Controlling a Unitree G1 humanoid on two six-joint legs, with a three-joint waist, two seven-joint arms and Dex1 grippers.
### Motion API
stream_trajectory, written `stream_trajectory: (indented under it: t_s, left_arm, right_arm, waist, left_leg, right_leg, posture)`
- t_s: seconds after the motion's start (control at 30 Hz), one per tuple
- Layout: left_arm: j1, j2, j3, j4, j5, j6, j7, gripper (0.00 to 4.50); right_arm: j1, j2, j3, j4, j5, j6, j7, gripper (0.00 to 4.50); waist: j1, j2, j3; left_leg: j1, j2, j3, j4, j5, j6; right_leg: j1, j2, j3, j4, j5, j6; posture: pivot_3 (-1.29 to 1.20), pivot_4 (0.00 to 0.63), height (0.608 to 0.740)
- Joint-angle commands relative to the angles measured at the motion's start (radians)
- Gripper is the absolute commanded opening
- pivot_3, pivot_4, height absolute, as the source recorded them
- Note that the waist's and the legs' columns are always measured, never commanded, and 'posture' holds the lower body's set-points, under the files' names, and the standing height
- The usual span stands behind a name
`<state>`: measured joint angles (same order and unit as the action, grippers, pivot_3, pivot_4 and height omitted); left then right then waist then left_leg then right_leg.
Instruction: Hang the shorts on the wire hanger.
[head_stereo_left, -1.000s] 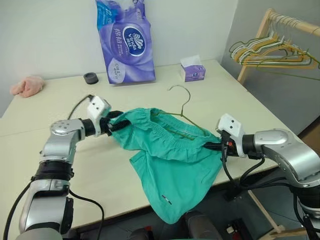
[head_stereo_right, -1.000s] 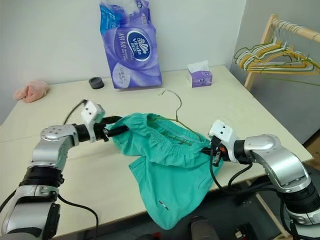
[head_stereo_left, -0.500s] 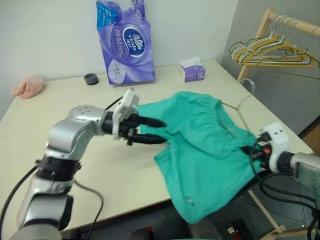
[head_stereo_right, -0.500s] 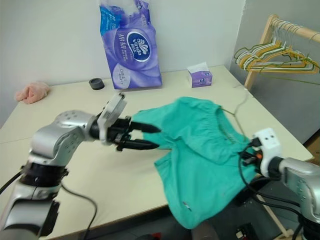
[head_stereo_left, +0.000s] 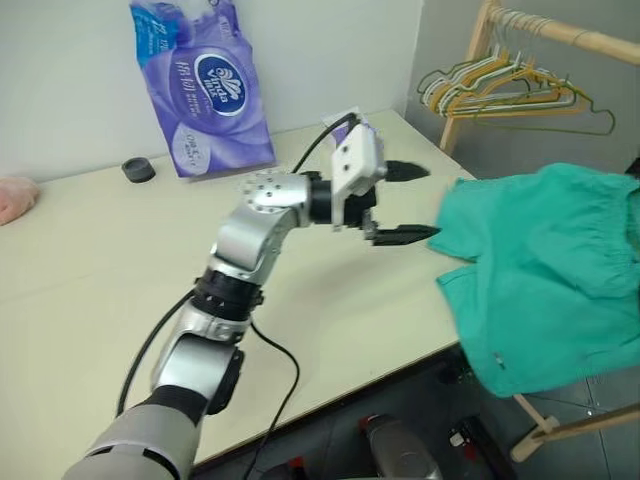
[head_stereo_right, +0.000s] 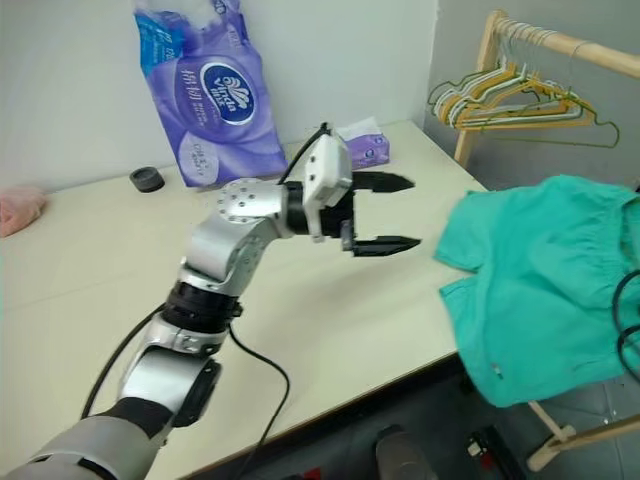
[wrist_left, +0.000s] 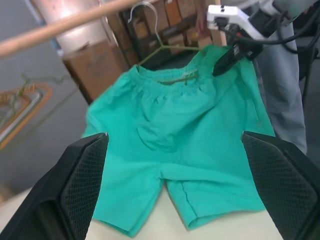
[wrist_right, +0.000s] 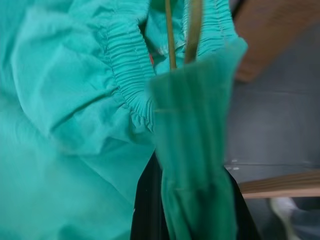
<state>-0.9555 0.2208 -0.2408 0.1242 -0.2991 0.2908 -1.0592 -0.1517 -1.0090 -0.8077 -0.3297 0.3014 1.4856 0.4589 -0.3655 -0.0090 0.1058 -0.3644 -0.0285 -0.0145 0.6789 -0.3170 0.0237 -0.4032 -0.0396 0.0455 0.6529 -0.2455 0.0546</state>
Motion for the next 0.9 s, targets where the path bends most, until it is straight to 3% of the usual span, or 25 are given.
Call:
stream_trajectory:
  t_s: [0.03,0.27,0.6,0.77,0.9]
  left_arm:
    - [-0.049,-0.057,-0.004,0.024,0.046,-0.013,0.097,4.48]
    - [-0.14,-0.188,0.005,0.105,0.073,-0.005,0.215,4.48]
    - [-0.218,-0.223,0.019,0.173,0.071,-0.041,0.226,4.48]
    - [-0.219,-0.241,0.011,0.176,0.065,-0.045,0.222,4.48]
    - [-0.213,-0.257,0.009,0.148,0.001,0.029,0.157,4.48]
  right_arm:
    - [-0.099,-0.08,0.027,0.128,-0.038,-0.095,-0.035,0.0]
    - [-0.378,-0.177,0.196,0.482,-0.067,-0.263,-0.078,0.0]
    - [-0.753,-0.213,0.473,0.976,-0.118,-0.37,-0.05,0.0]
    - [-0.86,-0.209,0.541,1.147,-0.147,-0.393,-0.034,0.0]
    - [-0.875,-0.192,0.536,1.153,-0.129,-0.352,-0.027,0.0]
  waist:
    - [-0.018,0.0,0.002]
    - [-0.054,0.004,0.014]
    - [-0.054,0.014,0.036]
    - [-0.053,0.014,0.041]
    - [-0.05,0.013,0.042]
  left_leg:
    - [0.0,0.0,0.0,0.0,-0.001,0.001]
    - [0.0,0.0,0.002,-0.002,-0.002,0.003]
    - [0.002,0.0,0.007,-0.002,-0.003,0.005]
    - [0.004,0.0,0.015,-0.003,-0.003,0.005]
    - [0.003,0.0,0.018,-0.003,-0.003,0.004]
  right_leg:
    - [0.001,0.0,0.0,-0.001,0.0,0.0]
    - [0.001,0.0,0.002,-0.004,0.0,0.001]
    - [0.002,0.0,0.007,-0.005,0.0,0.004]
    - [0.001,0.0,0.018,-0.005,0.001,0.007]
    - [0.0,0.0,0.021,-0.007,0.003,0.011]
  posture:
    - [-0.5,0.136,0.74]
    - [-0.46,0.14,0.74]
    - [-0.44,0.152,0.74]
    - [-0.43,0.153,0.74]
    - [-0.43,0.151,0.74]
